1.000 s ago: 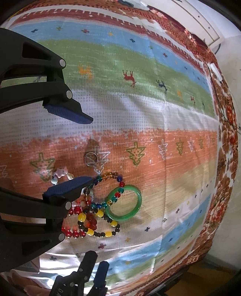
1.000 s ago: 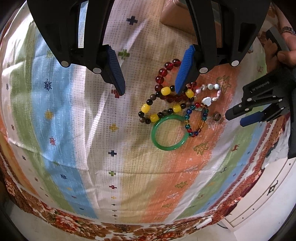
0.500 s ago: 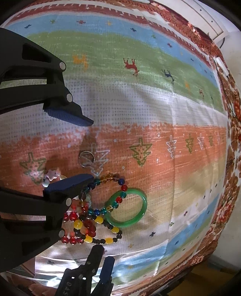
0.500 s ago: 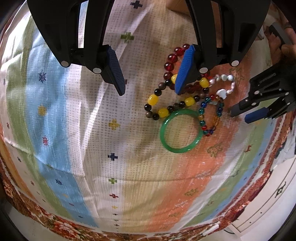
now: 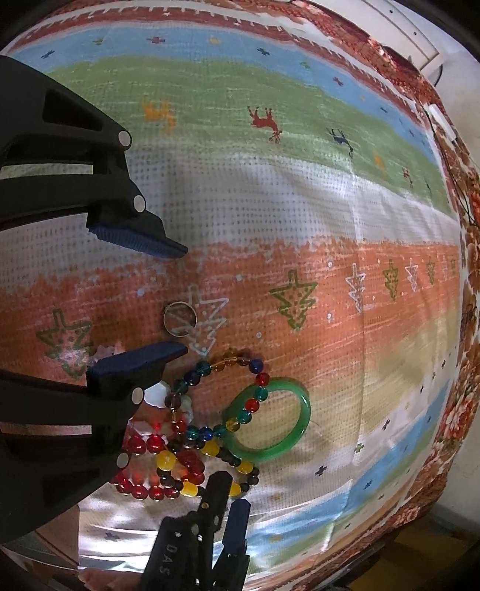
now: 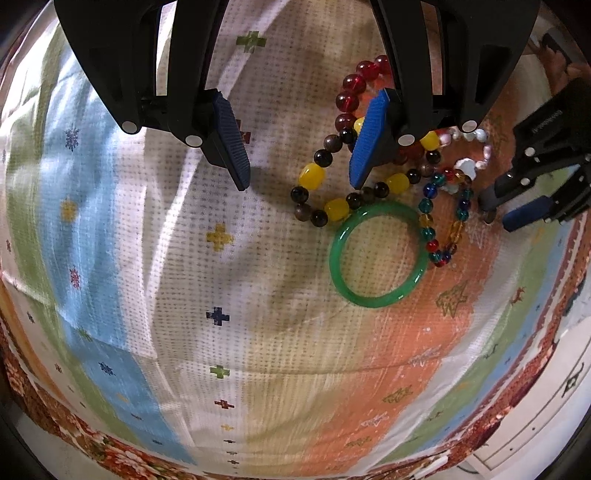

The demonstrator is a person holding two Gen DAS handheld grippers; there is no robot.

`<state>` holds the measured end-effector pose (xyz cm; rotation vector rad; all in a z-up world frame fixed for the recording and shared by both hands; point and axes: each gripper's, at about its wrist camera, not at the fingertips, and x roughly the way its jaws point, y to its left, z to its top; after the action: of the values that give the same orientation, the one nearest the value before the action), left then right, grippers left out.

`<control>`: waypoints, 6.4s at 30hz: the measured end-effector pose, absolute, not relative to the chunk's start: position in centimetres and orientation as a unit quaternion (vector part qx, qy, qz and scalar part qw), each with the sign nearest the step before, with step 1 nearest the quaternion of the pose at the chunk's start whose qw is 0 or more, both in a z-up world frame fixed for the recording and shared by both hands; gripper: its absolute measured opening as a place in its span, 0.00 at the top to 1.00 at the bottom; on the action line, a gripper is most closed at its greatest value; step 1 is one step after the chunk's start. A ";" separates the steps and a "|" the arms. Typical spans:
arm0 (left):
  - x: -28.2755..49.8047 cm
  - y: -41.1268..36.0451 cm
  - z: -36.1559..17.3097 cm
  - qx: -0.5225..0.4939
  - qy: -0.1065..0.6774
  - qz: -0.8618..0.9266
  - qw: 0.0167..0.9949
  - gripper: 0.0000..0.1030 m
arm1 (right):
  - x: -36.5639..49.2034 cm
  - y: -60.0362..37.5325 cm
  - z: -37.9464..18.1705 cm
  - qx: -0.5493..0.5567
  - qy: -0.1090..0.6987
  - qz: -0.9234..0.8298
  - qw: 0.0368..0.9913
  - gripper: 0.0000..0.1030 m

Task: Organize jewelry
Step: 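Grasp the silver ring with the left tool while the right tool grasps the black-and-yellow bead bracelet, then carry the silver ring and black-and-yellow bracelet over the tin box with both tools, then open the left tool releasing the ring into the tin while the right tool releases the bracelet, then grasp the white-and-pink bead bracelet with the left tool while the right tool grasps the red bead bracelet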

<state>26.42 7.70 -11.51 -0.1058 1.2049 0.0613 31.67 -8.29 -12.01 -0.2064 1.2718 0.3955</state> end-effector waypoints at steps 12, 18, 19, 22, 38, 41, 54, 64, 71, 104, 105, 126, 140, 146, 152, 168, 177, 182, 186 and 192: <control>26.7 7.5 -11.7 -0.021 0.564 0.026 0.825 0.81 | 31.5 -8.2 -12.5 -0.118 0.585 0.202 0.776 0.88; 26.1 7.7 -11.1 -0.025 0.558 0.028 0.829 0.81 | 31.0 -8.9 -11.5 -0.112 0.573 0.205 0.785 0.88; 26.0 7.8 -11.0 -0.027 0.558 0.029 0.829 0.81 | 30.8 -9.1 -11.1 -0.111 0.569 0.205 0.788 0.88; 25.6 8.0 -10.7 -0.033 0.556 0.033 0.830 0.81 | 30.4 -8.9 -10.3 -0.115 0.559 0.206 0.795 0.88; 23.4 7.9 -8.1 -0.058 0.530 0.036 0.845 0.81 | 27.7 -10.2 -6.0 -0.105 0.525 0.212 0.818 0.88; 23.1 7.7 -7.6 -0.061 0.525 0.034 0.848 0.81 | 27.0 -10.4 -5.6 -0.106 0.522 0.214 0.819 0.88; 21.5 6.4 -6.3 -0.055 0.513 0.035 0.856 0.81 | 25.2 -10.8 -4.0 -0.109 0.505 0.217 0.829 0.88; 19.8 5.8 -4.5 -0.061 0.493 0.028 0.867 0.81 | 23.2 -11.5 -1.7 -0.103 0.481 0.231 0.840 0.88; 18.7 5.1 -4.0 -0.056 0.488 0.022 0.871 0.81 | 21.6 -11.3 -0.5 -0.101 0.466 0.248 0.843 0.88; 12.4 0.6 -2.8 -0.023 0.465 -0.026 0.885 0.81 | 13.8 -12.1 3.4 -0.100 0.423 0.306 0.847 0.88; 12.3 0.5 -2.8 -0.022 0.465 -0.026 0.885 0.81 | 13.6 -12.1 3.3 -0.100 0.424 0.307 0.846 0.88; 13.2 3.3 -3.1 -0.050 0.473 0.003 0.880 0.54 | 15.3 -13.8 0.0 -0.069 0.470 0.262 0.840 0.52; 16.8 5.0 -4.1 -0.064 0.489 0.018 0.870 0.52 | 18.6 -12.4 -2.3 -0.092 0.497 0.246 0.827 0.44; 18.3 5.0 -5.3 -0.060 0.506 0.020 0.860 0.52 | 19.8 -12.0 -3.3 -0.098 0.510 0.237 0.821 0.44; 19.3 4.7 -5.6 -0.052 0.512 0.015 0.857 0.52 | 20.6 -11.7 -4.0 -0.105 0.520 0.234 0.815 0.44; 21.9 5.5 -7.9 -0.090 0.544 -0.001 0.834 0.52 | 23.5 -11.1 -6.2 -0.094 0.549 0.229 0.798 0.44; 23.1 5.1 -9.0 -0.077 0.557 -0.008 0.827 0.52 | 24.7 -10.1 -7.4 -0.113 0.555 0.224 0.793 0.44; 23.7 5.4 -9.5 -0.076 0.562 -0.004 0.824 0.52 | 25.6 -9.4 -8.4 -0.121 0.564 0.226 0.785 0.44; 24.2 5.2 -10.0 -0.072 0.567 -0.009 0.821 0.52 | 26.3 -9.1 -9.4 -0.128 0.572 0.223 0.779 0.44; 24.3 4.7 -10.7 -0.042 0.574 -0.009 0.818 0.52 | 27.1 -8.7 -10.6 -0.134 0.580 0.224 0.772 0.44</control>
<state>24.32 4.68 -10.67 -0.0889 1.2239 -0.0195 27.15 -8.74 -10.62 -0.2901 1.2577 0.4859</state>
